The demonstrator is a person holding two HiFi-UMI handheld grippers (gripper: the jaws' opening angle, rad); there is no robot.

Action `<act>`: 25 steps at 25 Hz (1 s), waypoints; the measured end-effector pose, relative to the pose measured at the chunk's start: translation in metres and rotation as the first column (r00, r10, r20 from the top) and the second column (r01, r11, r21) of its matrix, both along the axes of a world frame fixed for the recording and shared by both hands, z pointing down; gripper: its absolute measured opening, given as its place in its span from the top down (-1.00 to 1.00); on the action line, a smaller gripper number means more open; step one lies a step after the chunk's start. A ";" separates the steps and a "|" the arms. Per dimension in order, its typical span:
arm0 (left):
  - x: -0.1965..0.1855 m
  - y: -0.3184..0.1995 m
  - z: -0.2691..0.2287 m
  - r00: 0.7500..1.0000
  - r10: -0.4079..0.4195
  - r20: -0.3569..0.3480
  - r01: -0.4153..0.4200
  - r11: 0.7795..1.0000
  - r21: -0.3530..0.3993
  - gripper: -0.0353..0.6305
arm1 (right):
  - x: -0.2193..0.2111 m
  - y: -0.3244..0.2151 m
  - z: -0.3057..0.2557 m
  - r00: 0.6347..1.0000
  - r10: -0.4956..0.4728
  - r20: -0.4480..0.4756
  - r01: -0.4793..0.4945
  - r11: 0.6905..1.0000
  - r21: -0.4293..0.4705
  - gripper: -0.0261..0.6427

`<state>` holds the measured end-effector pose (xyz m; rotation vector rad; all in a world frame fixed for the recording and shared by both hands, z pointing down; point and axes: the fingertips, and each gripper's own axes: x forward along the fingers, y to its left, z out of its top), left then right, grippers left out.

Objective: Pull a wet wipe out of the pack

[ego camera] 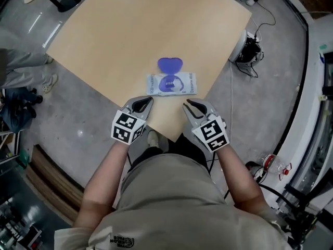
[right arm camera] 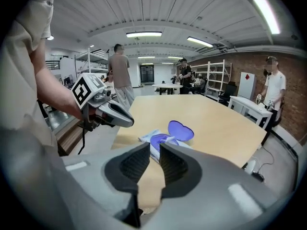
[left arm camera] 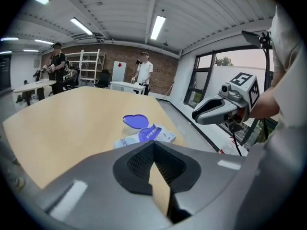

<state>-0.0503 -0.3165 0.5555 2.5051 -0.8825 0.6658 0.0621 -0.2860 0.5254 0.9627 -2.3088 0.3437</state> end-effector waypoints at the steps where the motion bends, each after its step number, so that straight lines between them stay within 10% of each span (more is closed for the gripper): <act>1: -0.001 -0.008 0.010 1.000 -0.017 0.013 0.017 1.000 -0.015 0.88 | 0.001 -0.010 0.009 1.000 -0.007 -0.005 0.006 1.000 -0.013 0.76; 25: -0.003 -0.050 0.116 0.971 -0.075 0.225 0.111 0.982 -0.153 0.88 | -0.013 -0.090 0.110 0.993 -0.103 0.064 0.114 0.970 -0.214 0.63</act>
